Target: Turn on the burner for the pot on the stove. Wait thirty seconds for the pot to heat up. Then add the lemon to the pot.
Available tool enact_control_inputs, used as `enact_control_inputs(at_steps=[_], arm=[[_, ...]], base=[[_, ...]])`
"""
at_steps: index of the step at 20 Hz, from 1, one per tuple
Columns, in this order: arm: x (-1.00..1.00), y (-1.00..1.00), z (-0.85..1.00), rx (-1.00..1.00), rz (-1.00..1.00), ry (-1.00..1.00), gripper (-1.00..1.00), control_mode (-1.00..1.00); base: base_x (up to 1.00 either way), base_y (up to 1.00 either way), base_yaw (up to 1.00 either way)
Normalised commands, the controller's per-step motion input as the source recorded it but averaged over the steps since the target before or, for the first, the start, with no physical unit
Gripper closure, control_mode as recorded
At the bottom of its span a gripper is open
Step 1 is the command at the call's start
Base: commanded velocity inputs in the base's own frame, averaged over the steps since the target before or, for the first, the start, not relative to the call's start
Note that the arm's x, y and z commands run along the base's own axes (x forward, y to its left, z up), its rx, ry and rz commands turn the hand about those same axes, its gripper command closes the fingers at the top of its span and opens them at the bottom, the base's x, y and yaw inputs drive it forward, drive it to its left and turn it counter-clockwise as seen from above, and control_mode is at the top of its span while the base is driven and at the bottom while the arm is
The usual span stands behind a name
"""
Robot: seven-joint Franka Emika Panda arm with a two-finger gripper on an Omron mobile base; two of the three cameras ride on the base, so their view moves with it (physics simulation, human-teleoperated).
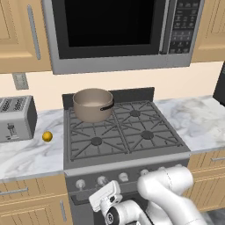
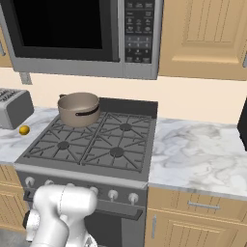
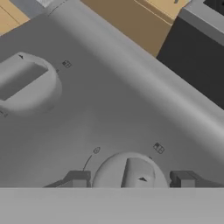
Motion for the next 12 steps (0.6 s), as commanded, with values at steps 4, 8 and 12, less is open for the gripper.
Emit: enact_control_inputs(at_steps=[4,8,12], arm=[[0.0,0.0,0.53,-0.57,0.18,0.02,1.0,-1.0],[0.0,0.0,0.51,-0.6,0.24,0.07,1.0,-1.0],[0.0,0.0,0.38,-0.65,0.32,0.14,1.0,-1.0]], base=[[0.0,0.0,0.0],[0.0,0.0,0.0],[0.0,0.0,0.0]])
